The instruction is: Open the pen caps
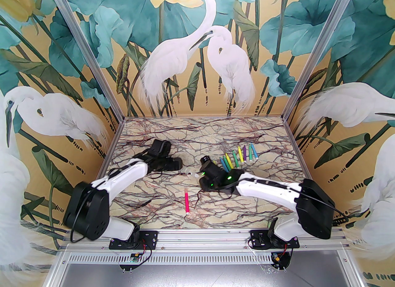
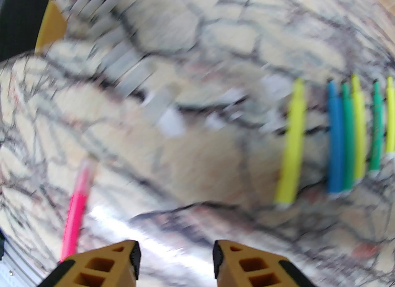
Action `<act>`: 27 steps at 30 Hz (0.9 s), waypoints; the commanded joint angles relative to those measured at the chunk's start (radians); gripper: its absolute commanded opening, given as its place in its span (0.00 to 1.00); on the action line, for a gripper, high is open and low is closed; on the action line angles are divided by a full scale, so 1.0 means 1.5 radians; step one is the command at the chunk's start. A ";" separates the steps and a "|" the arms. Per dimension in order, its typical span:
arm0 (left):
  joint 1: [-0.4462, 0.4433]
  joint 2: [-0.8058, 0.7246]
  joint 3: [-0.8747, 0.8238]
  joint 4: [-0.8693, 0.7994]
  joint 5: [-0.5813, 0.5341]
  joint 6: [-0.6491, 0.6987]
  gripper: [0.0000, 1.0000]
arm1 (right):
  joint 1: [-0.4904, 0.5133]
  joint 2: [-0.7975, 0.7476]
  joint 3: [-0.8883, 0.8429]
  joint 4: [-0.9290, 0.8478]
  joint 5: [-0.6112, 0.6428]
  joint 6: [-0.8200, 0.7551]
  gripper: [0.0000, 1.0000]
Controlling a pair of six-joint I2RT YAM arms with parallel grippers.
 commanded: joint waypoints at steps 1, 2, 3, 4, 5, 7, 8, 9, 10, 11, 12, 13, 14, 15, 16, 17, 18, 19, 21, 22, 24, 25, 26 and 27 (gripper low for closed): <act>0.033 -0.047 -0.049 0.063 -0.014 -0.001 0.88 | 0.045 0.051 0.045 -0.039 0.017 0.060 0.46; 0.045 -0.057 -0.065 0.075 -0.012 -0.004 0.88 | 0.059 0.071 0.063 -0.050 0.019 0.061 0.46; 0.054 -0.066 -0.076 0.083 -0.010 -0.006 0.89 | 0.073 0.092 0.081 -0.061 0.019 0.060 0.46; 0.062 -0.072 -0.082 0.088 -0.007 -0.006 0.89 | 0.082 0.112 0.099 -0.072 0.021 0.060 0.46; 0.068 -0.077 -0.088 0.091 -0.006 -0.005 0.90 | 0.094 0.133 0.118 -0.083 0.022 0.058 0.46; 0.076 -0.081 -0.096 0.092 -0.009 -0.003 0.90 | 0.109 0.168 0.150 -0.098 0.021 0.057 0.47; 0.080 -0.083 -0.101 0.094 -0.010 -0.003 0.90 | 0.116 0.184 0.165 -0.101 0.019 0.056 0.47; 0.084 -0.086 -0.107 0.099 -0.011 -0.004 0.90 | 0.120 0.197 0.176 -0.101 0.015 0.056 0.47; 0.088 -0.087 -0.113 0.103 -0.010 -0.005 0.90 | 0.124 0.207 0.184 -0.102 0.012 0.056 0.47; 0.092 -0.091 -0.120 0.109 -0.009 -0.008 0.90 | 0.126 0.217 0.191 -0.103 0.008 0.060 0.47; 0.098 -0.094 -0.128 0.117 -0.008 -0.012 0.90 | 0.127 0.226 0.196 -0.102 0.004 0.063 0.47; 0.104 -0.097 -0.133 0.123 -0.005 -0.016 0.90 | 0.129 0.231 0.199 -0.101 -0.002 0.066 0.47; 0.111 -0.100 -0.141 0.131 -0.001 -0.022 0.90 | 0.129 0.237 0.199 -0.099 -0.007 0.067 0.47; 0.119 -0.103 -0.149 0.141 0.007 -0.028 0.90 | 0.131 0.242 0.201 -0.098 -0.011 0.069 0.47; 0.124 -0.105 -0.155 0.148 0.011 -0.031 0.90 | 0.133 0.248 0.203 -0.098 -0.015 0.071 0.47; 0.130 -0.106 -0.161 0.155 0.013 -0.033 0.90 | 0.134 0.252 0.204 -0.099 -0.018 0.072 0.46; 0.134 -0.106 -0.163 0.161 0.014 -0.035 0.90 | 0.135 0.258 0.206 -0.099 -0.020 0.073 0.46; 0.137 -0.106 -0.165 0.163 0.017 -0.036 0.90 | 0.136 0.263 0.209 -0.101 -0.022 0.073 0.45; 0.140 -0.103 -0.166 0.166 0.022 -0.035 0.90 | 0.140 0.273 0.216 -0.108 -0.021 0.073 0.44; 0.141 -0.102 -0.167 0.167 0.023 -0.034 0.90 | 0.142 0.276 0.219 -0.110 -0.021 0.073 0.44; 0.142 -0.102 -0.168 0.171 0.024 -0.036 0.90 | 0.144 0.286 0.227 -0.118 -0.019 0.073 0.42; 0.143 -0.103 -0.169 0.174 0.025 -0.037 0.90 | 0.146 0.290 0.230 -0.121 -0.017 0.073 0.42; 0.143 -0.102 -0.170 0.177 0.026 -0.037 0.90 | 0.148 0.294 0.232 -0.124 -0.016 0.073 0.41; 0.144 -0.101 -0.171 0.177 0.028 -0.037 0.90 | 0.149 0.297 0.234 -0.126 -0.015 0.076 0.40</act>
